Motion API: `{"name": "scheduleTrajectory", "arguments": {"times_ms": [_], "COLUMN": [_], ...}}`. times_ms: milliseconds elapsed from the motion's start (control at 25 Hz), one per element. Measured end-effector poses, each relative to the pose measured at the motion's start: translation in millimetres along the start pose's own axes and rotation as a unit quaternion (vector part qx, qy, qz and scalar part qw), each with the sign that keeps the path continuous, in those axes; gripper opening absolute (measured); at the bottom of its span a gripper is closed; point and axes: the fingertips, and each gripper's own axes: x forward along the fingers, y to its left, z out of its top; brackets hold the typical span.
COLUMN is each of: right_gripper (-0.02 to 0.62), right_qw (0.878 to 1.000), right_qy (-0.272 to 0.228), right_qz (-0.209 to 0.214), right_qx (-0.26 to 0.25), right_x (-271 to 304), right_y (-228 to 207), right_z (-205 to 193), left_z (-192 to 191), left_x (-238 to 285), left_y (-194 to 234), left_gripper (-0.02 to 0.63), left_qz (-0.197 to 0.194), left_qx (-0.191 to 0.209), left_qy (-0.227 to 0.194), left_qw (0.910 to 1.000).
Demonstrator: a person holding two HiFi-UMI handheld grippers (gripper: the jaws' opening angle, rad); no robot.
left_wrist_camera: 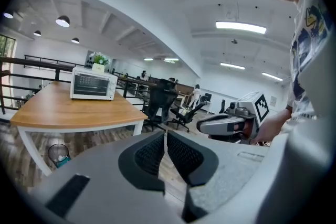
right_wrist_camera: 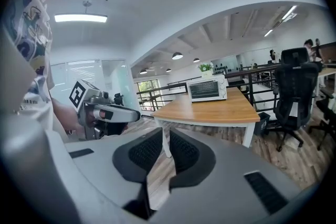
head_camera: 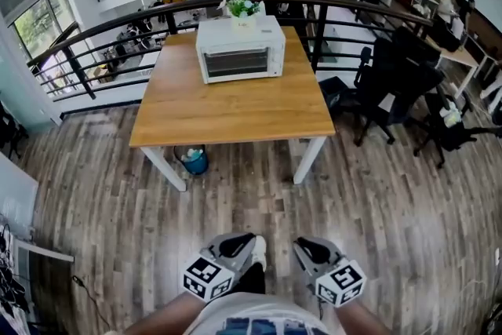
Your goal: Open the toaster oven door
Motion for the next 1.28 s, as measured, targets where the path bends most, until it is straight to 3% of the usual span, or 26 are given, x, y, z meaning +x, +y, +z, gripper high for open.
{"name": "scheduleTrajectory", "arguments": {"times_ms": [120,400,560,1000,1280], "right_gripper": [0.095,0.074,0.071,0.074,0.064], "right_qw": [1.0,0.999,0.998,0.999,0.993], "right_qy": [0.002,0.025,0.024,0.039,0.06], "right_qz": [-0.025,-0.039,-0.042,0.009,0.093], "right_qx": [-0.001,-0.024,-0.031,-0.029,-0.044], "right_x": [24,93,127,201,240], "right_y": [-35,-96,-119,-212,-309], "right_z": [31,81,106,126,155], "left_z": [37,125,154,196,233], "left_x": [36,106,132,193,254], "left_y": [46,151,207,320,375], "left_gripper": [0.022,0.118,0.136,0.179,0.179], "left_qz": [0.008,0.029,0.06,0.176,0.267], "left_qx": [0.005,0.038,0.022,0.023,-0.008], "left_qy": [-0.02,-0.058,-0.07,-0.072,-0.079], "left_qw": [0.9997,0.9971,0.9955,0.9815,0.9603]}}
